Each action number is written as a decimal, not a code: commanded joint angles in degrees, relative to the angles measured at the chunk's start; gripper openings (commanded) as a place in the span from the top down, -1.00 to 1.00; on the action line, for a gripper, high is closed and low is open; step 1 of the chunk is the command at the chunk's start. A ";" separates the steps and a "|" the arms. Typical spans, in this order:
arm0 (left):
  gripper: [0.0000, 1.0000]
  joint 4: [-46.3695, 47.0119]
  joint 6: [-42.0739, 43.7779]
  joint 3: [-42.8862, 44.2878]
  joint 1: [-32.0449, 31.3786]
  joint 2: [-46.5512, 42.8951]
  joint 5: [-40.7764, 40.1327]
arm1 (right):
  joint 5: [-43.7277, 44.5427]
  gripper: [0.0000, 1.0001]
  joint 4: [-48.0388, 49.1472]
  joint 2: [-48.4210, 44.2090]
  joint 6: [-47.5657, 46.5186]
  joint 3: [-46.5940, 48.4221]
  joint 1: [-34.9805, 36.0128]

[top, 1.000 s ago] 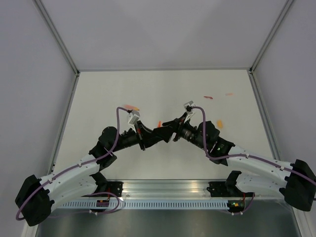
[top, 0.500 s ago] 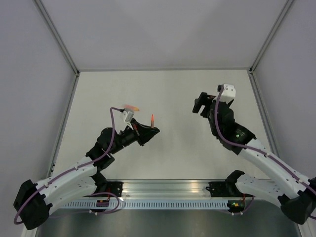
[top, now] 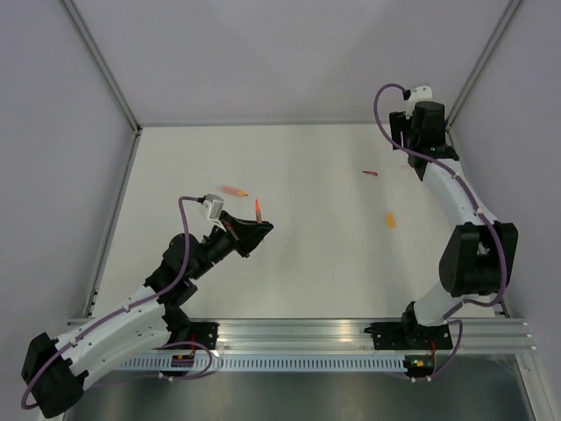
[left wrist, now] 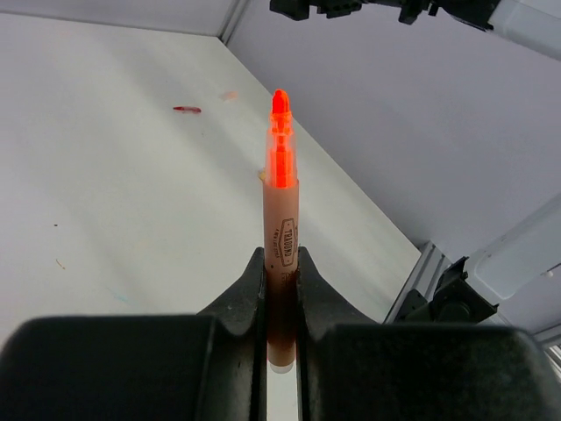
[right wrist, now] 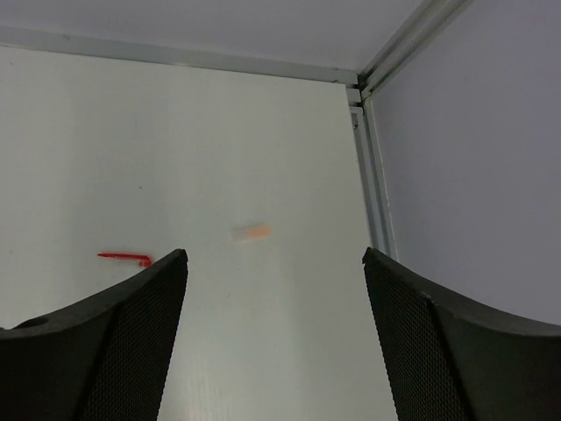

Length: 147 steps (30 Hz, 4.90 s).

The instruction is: Insert the pens into the pen caps

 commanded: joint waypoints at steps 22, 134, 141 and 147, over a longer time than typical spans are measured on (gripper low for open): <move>0.95 3.45 -8.18 -3.63 0.06 -1.80 -0.27 | -44.30 -0.61 -29.03 38.38 -48.73 33.96 -15.92; 0.95 15.32 -1.94 -0.38 -0.02 4.53 24.42 | -36.22 1.00 83.54 -21.37 51.89 -43.61 42.87; 0.95 15.23 -1.94 -0.38 -0.02 4.35 24.25 | -36.22 1.00 87.76 -20.93 52.15 -45.20 43.93; 0.95 15.05 -1.85 -0.29 -0.02 4.35 24.25 | -36.13 1.00 86.45 -21.11 51.01 -44.41 44.54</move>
